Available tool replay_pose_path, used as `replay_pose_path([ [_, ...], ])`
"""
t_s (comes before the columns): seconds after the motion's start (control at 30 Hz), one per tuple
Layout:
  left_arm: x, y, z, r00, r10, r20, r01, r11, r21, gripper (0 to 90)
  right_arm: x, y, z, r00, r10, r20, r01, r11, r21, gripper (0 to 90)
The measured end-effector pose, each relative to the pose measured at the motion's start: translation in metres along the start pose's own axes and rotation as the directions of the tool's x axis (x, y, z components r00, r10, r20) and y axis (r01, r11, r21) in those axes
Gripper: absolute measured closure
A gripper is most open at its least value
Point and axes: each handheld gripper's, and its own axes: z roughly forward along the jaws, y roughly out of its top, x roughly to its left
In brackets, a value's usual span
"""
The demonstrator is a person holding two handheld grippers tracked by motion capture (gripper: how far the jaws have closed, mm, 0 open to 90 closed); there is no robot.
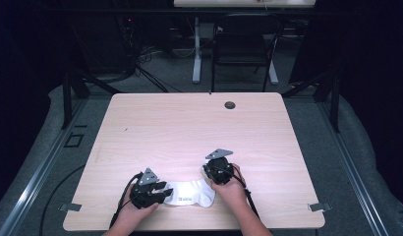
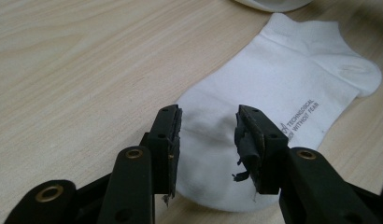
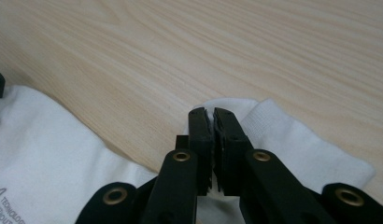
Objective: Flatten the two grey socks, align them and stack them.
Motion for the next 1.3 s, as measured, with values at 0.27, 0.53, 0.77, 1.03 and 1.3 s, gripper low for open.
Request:
replay_pose_path([
  [0.27,0.0,0.001,0.001,1.0,0.007,-0.002,-0.007,1.0,-0.001,59.3,0.0,0.006,-0.004,0.9998,-0.018,0.004,0.018,1.0,-0.014,86.5],
  [0.53,-0.002,0.002,0.002,1.0,0.001,0.003,-0.001,1.0,-0.006,59.3,0.009,0.017,0.006,0.9988,-0.046,-0.014,0.046,0.999,-0.019,86.5],
  [0.77,0.001,0.003,0.0,1.0,0.0,0.001,0.001,0.9999,-0.014,59.3,0.027,0.027,0.01,0.9944,-0.087,-0.06,0.084,0.995,-0.052,86.5],
  [1.03,0.005,0.008,-0.001,1.0,-0.009,-0.004,0.009,0.9995,-0.03,57.4,0.026,0.034,-0.001,0.9937,-0.096,-0.059,0.091,0.992,-0.082,86.4],
  [1.3,0.008,0.033,0.011,0.9999,-0.012,-0.011,0.011,0.9975,-0.07,65.2,0.019,0.031,-0.019,0.9951,-0.082,-0.055,0.074,0.989,-0.13,86.1],
])
